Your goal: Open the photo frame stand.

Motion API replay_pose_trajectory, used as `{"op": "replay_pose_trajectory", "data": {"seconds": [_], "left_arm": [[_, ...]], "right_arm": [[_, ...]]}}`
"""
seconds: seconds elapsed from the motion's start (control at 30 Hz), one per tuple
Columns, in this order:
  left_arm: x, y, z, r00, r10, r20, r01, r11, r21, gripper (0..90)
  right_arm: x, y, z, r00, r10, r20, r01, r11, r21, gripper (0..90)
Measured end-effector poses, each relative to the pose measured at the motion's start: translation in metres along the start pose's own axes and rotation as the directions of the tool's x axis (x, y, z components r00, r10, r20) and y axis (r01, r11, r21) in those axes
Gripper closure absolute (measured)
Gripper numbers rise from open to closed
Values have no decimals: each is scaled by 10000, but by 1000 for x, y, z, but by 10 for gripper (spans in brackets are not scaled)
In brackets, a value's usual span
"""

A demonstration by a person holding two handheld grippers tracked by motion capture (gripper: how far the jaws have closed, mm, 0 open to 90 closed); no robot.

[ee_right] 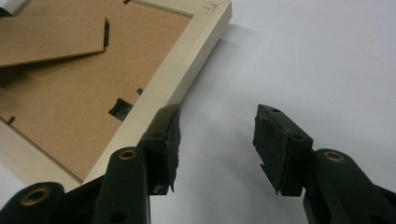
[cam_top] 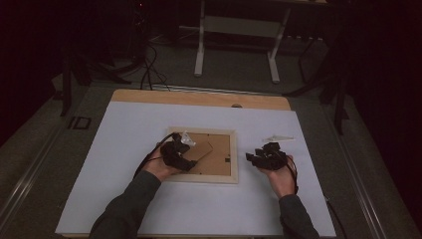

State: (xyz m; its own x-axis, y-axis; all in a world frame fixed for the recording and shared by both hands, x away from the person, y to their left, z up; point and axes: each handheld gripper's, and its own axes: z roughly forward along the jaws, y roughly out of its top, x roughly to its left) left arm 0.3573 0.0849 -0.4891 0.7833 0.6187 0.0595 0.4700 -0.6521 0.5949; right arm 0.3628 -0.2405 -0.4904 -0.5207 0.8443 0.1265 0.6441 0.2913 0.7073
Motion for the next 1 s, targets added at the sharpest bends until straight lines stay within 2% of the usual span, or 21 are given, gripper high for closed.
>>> {"op": "replay_pose_trajectory", "data": {"seconds": [0.2,0.47,0.67,0.9,1.0], "left_arm": [[-2,-1,-2,9996,139,-243,-144,9997,-192,383],[-9,-3,-6,9972,393,-632,-417,9985,-368,383],[-14,-4,-9,9944,561,-892,-611,9967,-538,383],[-19,-7,-10,9914,571,-1179,-662,9951,-741,383],[-20,-8,-10,9902,621,-1253,-721,9944,-772,383]], "right_arm": [[2,11,0,9997,-251,-14,251,9997,56,510],[5,27,0,9992,-327,-224,328,9995,39,511],[6,34,3,9983,-196,-541,201,9998,92,511],[5,41,3,9963,-145,-842,153,9998,94,515],[6,45,5,9971,-205,-734,223,9995,238,537]]}}
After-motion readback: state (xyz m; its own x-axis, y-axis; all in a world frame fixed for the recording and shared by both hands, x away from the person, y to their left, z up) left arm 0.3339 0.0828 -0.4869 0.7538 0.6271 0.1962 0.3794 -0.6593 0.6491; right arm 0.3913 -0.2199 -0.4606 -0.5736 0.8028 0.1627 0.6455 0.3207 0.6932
